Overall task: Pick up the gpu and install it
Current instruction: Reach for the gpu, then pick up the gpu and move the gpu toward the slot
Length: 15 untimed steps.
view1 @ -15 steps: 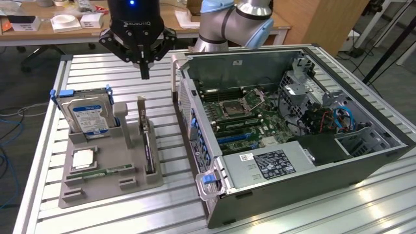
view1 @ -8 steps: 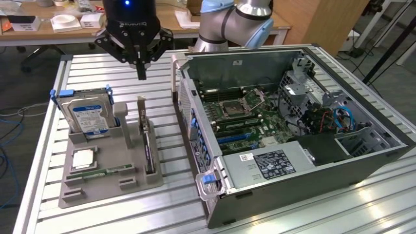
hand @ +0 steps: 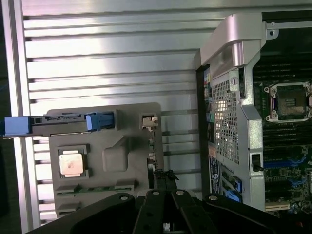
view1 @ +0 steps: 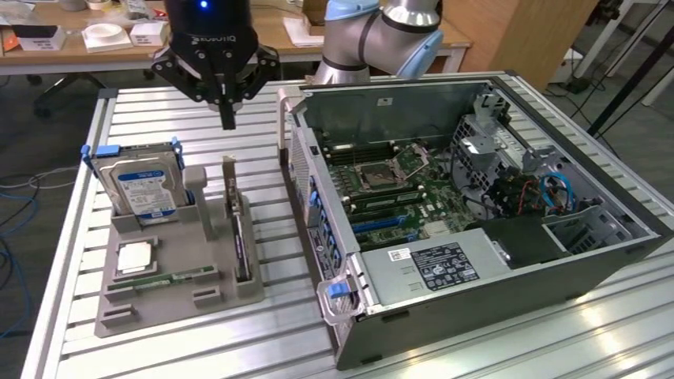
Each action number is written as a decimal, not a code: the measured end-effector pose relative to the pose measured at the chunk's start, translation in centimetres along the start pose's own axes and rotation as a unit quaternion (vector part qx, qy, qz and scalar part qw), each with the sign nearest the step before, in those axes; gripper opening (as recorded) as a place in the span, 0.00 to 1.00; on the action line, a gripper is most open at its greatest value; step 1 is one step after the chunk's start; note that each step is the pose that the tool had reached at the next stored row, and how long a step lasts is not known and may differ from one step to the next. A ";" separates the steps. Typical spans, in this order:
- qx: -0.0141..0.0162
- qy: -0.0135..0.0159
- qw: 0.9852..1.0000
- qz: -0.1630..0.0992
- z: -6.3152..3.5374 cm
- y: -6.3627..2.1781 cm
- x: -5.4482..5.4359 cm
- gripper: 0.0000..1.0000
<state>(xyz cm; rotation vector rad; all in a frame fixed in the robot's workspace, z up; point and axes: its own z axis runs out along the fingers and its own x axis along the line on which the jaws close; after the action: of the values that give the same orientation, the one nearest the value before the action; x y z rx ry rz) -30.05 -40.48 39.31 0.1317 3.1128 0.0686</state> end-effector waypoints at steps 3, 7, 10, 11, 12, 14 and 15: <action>0.000 0.000 1.000 0.000 -0.01 -0.01 0.1 0.11; 0.000 0.000 1.000 0.000 -0.01 -0.03 0.4 0.11; 0.000 0.000 1.000 0.000 -0.01 -0.04 0.4 0.11; 0.000 0.000 1.000 0.000 -0.01 -0.04 0.4 0.11; 0.000 0.000 1.000 0.000 -0.01 -0.04 0.4 0.11; 0.000 0.000 1.000 0.000 -0.01 -0.04 0.4 0.11; 0.000 0.000 1.000 0.000 -0.01 -0.04 0.4 0.11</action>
<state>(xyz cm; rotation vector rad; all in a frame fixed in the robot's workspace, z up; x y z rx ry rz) -30.49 -40.47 39.31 0.1317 3.1129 0.0686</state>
